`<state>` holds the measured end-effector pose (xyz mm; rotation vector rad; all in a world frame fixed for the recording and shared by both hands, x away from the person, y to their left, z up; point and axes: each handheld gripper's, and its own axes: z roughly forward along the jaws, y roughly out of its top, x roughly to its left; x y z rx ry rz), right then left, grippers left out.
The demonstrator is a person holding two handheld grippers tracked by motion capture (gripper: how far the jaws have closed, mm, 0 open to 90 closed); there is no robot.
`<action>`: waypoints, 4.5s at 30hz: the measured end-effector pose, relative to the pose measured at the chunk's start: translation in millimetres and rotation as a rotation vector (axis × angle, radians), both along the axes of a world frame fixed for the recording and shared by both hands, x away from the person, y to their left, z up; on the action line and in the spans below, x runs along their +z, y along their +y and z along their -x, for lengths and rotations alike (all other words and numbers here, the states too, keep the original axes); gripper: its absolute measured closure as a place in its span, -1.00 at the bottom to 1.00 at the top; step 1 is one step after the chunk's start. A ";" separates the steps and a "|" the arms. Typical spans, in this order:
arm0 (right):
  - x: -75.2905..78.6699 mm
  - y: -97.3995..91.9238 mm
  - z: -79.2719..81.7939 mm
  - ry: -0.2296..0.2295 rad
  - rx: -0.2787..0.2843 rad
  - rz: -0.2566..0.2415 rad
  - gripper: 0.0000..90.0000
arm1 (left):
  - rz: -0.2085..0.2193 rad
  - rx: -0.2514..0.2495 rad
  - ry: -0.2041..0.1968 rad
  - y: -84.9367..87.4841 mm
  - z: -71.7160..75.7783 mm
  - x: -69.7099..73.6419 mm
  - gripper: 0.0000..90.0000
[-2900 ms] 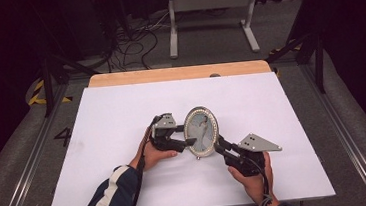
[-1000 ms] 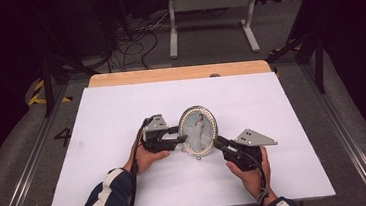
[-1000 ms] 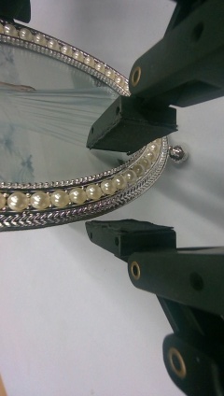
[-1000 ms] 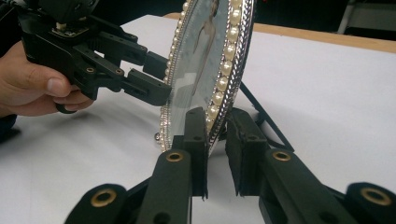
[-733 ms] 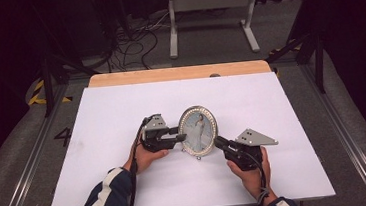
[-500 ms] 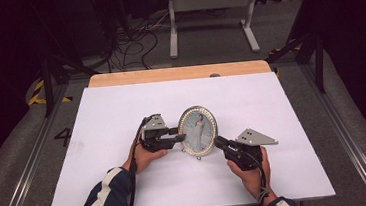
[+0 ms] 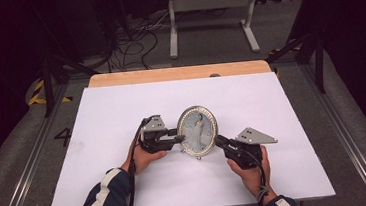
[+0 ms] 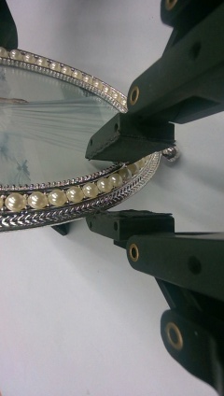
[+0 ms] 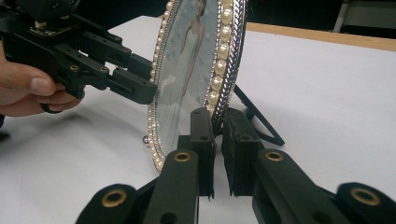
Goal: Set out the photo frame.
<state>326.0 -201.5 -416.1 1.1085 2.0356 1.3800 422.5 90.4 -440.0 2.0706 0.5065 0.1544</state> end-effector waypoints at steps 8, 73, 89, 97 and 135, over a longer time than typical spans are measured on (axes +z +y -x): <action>0.8 1.3 -3.5 0.003 -0.007 0.001 0.86 | -0.014 0.011 -0.009 3.0 3.2 0.0 0.47; -2.7 2.3 -29.4 -0.018 0.009 0.058 0.84 | -0.112 0.040 -0.029 3.1 22.2 -1.1 0.58; -6.1 2.0 -28.3 -0.001 0.021 0.085 0.84 | -0.122 0.038 -0.048 2.7 23.6 -1.9 0.58; -5.1 0.8 -29.2 0.003 0.035 0.118 0.79 | -0.125 0.036 -0.058 2.5 23.9 -1.5 0.58; -7.2 2.7 -31.3 0.005 0.045 0.165 0.81 | -0.140 0.049 -0.105 5.1 29.4 4.6 0.60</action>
